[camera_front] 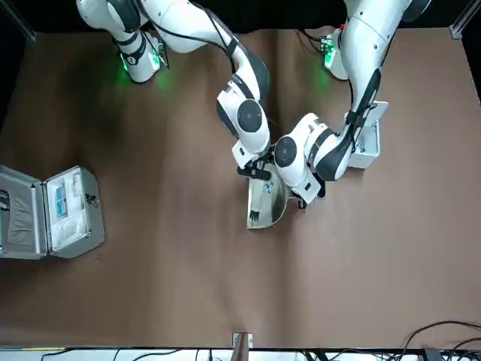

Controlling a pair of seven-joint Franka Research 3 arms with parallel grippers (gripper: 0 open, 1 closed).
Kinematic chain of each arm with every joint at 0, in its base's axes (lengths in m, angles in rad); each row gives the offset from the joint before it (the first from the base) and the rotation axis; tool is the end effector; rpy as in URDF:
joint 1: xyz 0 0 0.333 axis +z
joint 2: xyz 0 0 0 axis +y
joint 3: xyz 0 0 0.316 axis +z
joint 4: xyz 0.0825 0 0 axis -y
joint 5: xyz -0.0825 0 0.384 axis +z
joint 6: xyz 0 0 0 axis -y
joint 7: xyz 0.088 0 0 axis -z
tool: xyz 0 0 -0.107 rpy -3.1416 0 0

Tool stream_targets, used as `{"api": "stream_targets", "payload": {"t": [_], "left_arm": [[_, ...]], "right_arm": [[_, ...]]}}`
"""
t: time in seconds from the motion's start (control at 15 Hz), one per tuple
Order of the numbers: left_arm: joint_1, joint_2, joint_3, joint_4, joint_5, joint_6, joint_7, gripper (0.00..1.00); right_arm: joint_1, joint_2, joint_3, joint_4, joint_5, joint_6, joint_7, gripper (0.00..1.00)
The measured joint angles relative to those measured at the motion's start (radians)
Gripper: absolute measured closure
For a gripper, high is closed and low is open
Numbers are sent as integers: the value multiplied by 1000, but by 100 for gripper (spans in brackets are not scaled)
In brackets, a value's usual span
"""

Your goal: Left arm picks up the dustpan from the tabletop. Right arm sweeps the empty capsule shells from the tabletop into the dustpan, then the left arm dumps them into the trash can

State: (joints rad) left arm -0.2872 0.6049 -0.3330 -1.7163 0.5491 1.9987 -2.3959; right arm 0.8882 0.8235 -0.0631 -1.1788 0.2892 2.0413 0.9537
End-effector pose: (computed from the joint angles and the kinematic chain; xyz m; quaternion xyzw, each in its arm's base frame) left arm 0.5506 -0.3324 0.2342 -0.7175 -0.6708 -0.1254 0.1396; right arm 0.4964 0.5813 0.3003 -0.9873 0.1159 0.0704 0.0831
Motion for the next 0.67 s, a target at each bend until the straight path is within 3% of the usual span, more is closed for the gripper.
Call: {"api": "stream_targets", "payload": {"t": [0.33, 0.67], "left_arm": [[12, 0, 0, 2, -4, 1, 5, 67], [66, 0, -5, 15, -77, 2, 96, 67]], "right_arm": [[-47, -65, -29, 2, 0, -23, 4, 74], [-171, -87, -26, 2, 56, -178, -71, 74]]}}
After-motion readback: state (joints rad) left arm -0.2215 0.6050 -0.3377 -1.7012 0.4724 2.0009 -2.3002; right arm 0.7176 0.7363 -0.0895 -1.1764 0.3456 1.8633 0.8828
